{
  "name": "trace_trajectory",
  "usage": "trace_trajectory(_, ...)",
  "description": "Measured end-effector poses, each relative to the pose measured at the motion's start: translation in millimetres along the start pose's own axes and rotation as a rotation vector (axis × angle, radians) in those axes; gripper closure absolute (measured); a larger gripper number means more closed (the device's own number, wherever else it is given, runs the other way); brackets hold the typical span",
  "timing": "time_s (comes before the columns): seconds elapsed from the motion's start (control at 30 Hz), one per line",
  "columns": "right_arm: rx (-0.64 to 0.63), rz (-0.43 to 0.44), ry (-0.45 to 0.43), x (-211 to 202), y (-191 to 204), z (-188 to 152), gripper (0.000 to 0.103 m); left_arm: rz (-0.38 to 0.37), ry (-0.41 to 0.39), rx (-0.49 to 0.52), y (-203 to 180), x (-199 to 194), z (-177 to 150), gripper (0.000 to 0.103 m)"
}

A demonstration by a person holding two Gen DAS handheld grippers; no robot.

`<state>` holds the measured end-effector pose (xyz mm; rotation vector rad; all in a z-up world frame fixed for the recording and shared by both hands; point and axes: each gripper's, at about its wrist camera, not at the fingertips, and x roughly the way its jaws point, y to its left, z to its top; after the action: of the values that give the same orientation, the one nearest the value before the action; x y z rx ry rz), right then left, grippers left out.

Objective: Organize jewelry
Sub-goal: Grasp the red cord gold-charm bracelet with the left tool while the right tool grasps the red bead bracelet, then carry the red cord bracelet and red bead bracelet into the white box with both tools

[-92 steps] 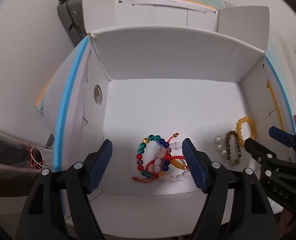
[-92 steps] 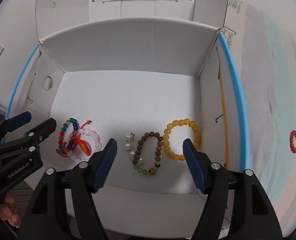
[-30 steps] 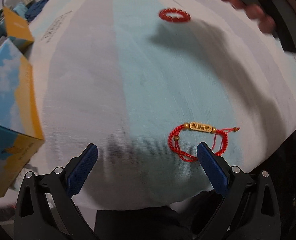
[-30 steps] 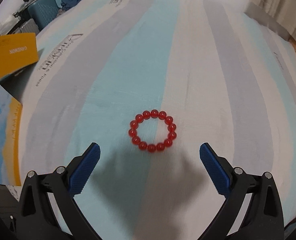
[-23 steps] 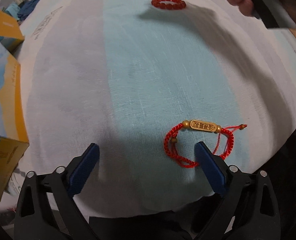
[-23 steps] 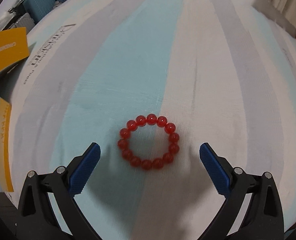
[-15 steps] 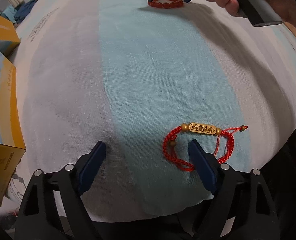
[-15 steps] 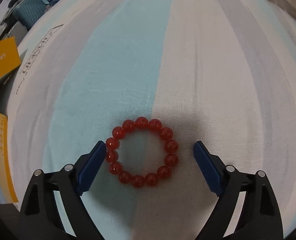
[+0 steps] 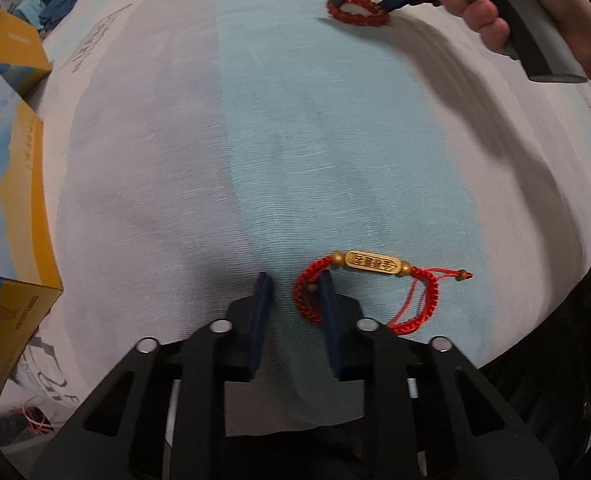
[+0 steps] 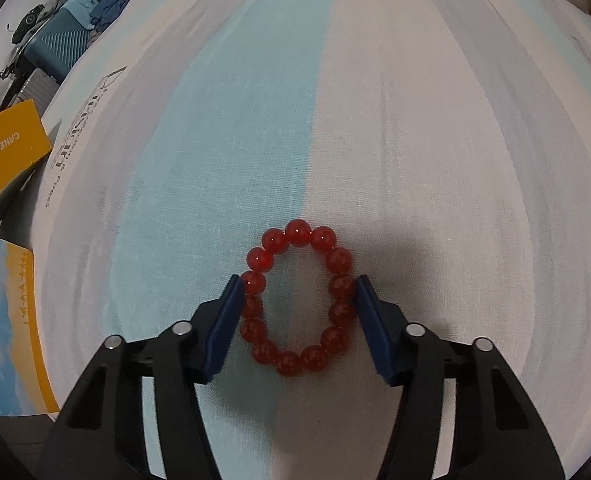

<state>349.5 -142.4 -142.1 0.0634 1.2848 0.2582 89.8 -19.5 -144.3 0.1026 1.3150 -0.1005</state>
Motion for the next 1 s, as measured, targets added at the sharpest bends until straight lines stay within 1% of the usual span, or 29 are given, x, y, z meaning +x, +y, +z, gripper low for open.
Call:
trace_trajectory(0.03, 0.003, -0.004, 0.002, -0.7, -1.0, -0.2, 0.061, 0.005, 0.003, -0.005, -0.5, -0.5, 1.3, 0.086)
trace_trajectory(0.07, 0.002, -0.020, 0.009, -0.8, -2.1, 0.0, 0.074, 0.012, 0.006, -0.007, -0.5, -1.0, 1.8, 0.089)
trace_trajectory(0.1, 0.000, -0.044, 0.017, -0.1, -3.9, -0.5, 0.078, 0.014, 0.007, -0.010, -0.6, -1.7, 2.0, 0.090)
trace_trajectory(0.17, 0.004, -0.042, 0.023, 0.1, -8.5, -2.2, 0.086, 0.020, 0.006, -0.014, -0.7, -2.6, 2.1, 0.091)
trace_trajectory(0.33, 0.006, -0.050, 0.032, 1.2, -11.0, -4.5, 0.088, 0.025, -0.001, -0.016, -3.2, -6.5, -3.5, 0.093)
trace_trajectory(0.4, 0.002, -0.066, 0.022, 1.3, -9.5, -6.5, 0.090, 0.025, -0.004, -0.015, -4.4, -8.9, -5.2, 0.094)
trace_trajectory(0.53, 0.026, -0.070, 0.003, -4.0, -10.0, -9.2, 0.090, 0.010, -0.007, -0.024, -5.7, -15.0, -8.3, 0.094)
trace_trajectory(0.73, 0.037, -0.045, -0.029, -25.5, -16.4, -17.3, 0.090, 0.007, -0.017, -0.030, -5.9, -22.7, -7.6, 0.094)
trace_trajectory(1.0, 0.032, -0.019, -0.089, -60.9, -11.7, -26.6, 0.090, 0.020, -0.042, -0.034, -5.4, -34.5, -5.4, 0.095)
